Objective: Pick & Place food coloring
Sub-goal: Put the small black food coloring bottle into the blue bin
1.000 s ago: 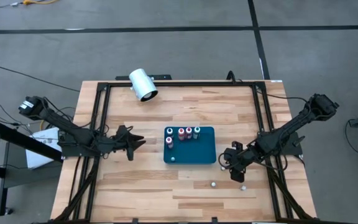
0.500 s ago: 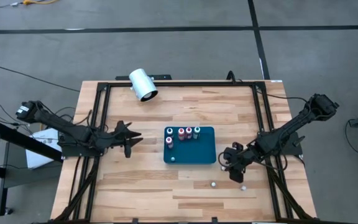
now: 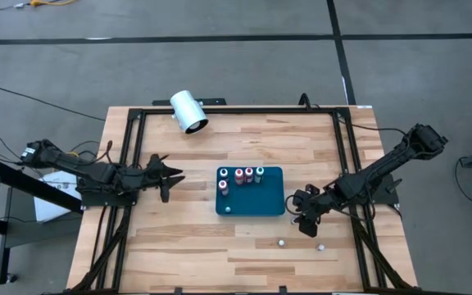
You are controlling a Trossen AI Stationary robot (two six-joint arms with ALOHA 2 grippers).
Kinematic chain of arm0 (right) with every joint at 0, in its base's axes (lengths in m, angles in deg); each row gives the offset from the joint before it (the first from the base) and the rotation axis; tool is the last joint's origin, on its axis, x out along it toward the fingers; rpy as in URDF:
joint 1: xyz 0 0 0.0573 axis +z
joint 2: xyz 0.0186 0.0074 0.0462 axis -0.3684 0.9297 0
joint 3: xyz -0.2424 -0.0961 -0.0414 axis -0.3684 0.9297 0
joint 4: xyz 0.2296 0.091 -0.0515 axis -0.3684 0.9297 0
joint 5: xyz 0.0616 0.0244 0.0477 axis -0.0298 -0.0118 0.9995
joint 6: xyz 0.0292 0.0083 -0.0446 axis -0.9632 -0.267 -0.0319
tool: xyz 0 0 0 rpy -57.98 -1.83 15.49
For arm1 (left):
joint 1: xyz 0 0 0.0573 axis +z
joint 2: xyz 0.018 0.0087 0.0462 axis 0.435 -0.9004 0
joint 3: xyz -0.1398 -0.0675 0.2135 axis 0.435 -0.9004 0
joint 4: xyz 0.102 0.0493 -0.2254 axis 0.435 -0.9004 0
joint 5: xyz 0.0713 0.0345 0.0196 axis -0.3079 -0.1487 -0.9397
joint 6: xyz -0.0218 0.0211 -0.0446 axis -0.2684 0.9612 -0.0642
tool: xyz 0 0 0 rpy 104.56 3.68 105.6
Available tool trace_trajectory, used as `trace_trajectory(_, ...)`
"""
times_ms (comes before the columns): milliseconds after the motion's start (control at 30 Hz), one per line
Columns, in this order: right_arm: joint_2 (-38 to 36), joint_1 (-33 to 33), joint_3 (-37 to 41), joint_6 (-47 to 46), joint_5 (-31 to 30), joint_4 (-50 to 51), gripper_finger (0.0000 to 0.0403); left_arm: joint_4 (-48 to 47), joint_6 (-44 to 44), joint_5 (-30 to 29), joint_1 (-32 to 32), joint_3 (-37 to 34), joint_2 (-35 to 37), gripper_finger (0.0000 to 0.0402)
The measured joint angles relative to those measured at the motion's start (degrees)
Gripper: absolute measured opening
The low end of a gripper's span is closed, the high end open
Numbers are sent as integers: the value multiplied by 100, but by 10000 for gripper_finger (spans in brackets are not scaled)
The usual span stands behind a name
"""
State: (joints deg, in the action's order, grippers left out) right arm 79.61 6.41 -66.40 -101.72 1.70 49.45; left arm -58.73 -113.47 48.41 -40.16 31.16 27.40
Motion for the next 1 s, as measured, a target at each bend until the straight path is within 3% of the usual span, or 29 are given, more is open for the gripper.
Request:
trace_trajectory(567,22,10,9,-13,157,-148,176,-1236,-121,-459,-2,0,1469,122)
trace_trajectory(1000,1115,44,20,-173,452,-767,175,-1451,-224,-462,-2,0,1735,122)
